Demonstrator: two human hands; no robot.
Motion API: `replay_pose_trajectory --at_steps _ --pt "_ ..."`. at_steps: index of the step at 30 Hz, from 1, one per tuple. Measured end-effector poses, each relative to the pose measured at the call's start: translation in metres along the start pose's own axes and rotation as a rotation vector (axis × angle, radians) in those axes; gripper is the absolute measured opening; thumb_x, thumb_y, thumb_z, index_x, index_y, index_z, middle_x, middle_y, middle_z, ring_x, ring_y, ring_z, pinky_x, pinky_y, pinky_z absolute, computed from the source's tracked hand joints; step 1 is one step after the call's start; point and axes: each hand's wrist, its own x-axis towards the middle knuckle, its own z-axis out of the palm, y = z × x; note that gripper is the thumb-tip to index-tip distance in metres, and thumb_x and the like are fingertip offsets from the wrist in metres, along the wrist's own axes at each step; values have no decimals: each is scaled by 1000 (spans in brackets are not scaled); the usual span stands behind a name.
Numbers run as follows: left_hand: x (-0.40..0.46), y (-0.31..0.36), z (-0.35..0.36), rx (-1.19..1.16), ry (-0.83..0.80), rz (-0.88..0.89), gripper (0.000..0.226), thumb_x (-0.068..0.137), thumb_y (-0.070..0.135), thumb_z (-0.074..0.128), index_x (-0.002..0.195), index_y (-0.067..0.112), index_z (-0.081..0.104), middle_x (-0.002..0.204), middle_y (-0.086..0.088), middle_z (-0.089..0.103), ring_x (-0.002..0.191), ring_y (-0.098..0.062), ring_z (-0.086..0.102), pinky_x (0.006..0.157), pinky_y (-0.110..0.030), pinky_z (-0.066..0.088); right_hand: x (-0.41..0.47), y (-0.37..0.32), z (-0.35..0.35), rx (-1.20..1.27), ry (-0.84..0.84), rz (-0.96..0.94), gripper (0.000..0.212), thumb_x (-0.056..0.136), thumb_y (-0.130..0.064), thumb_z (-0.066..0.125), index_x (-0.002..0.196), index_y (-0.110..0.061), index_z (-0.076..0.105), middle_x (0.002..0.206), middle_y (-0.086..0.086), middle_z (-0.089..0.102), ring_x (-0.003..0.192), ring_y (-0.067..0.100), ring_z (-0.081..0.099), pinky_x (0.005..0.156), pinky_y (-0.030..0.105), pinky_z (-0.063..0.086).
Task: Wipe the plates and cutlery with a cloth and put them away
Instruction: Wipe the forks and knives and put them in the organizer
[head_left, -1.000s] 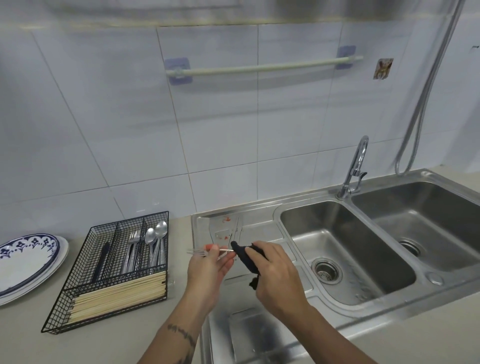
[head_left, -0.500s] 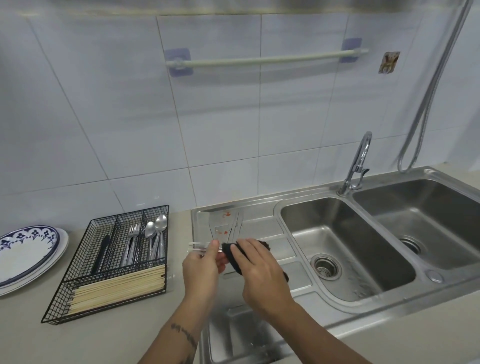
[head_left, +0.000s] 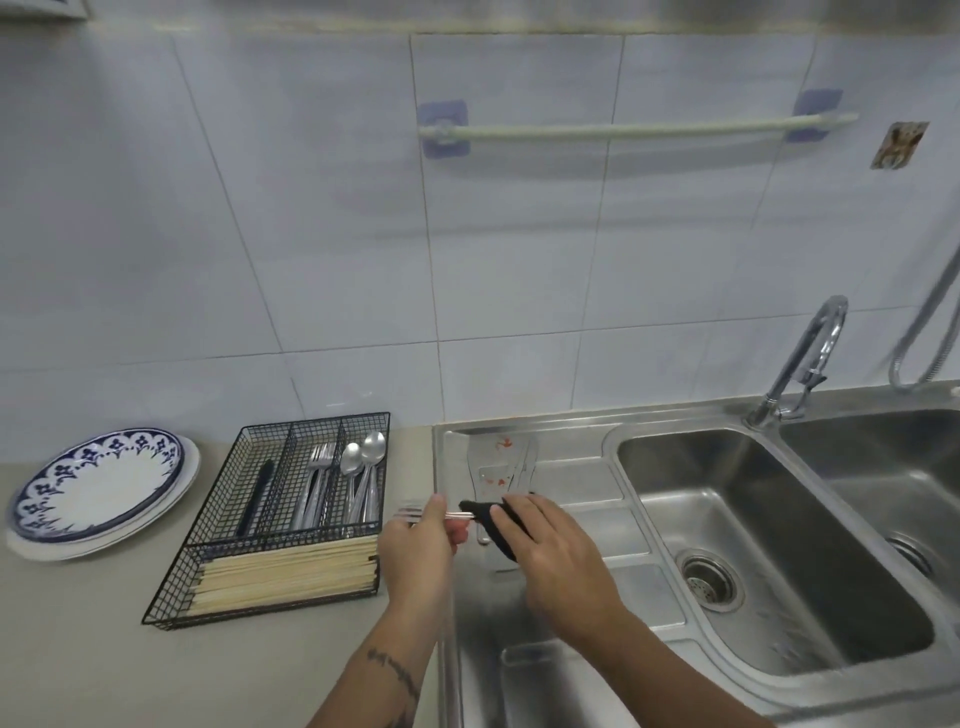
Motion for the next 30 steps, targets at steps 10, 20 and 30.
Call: replay_pose_trajectory --at_steps 10,20,30 --pt "75 24 -33 -68 149 -37 20 100 28 56 96 8 58 91 -15 70 76 -24 72 77 -44 62 65 2 20 79 26 7 79 36 -4 89 113 -11 68 110 7 67 97 27 65 87 40 55" --pt "196 62 -78 684 241 205 24 106 28 35 103 13 54 83 -6 61 63 -16 55 53 -31 45 95 14 59 210 -16 185 69 47 12 79 112 -8 69 109 8 67 94 31 62 75 43 57" --pt "240 50 -79 1199 63 163 60 92 17 50 149 20 35 147 -18 38 117 -35 56 93 -47 53 90 45 66 256 -20 386 64 61 15 65 116 -17 69 112 2 66 100 29 57 79 37 50"
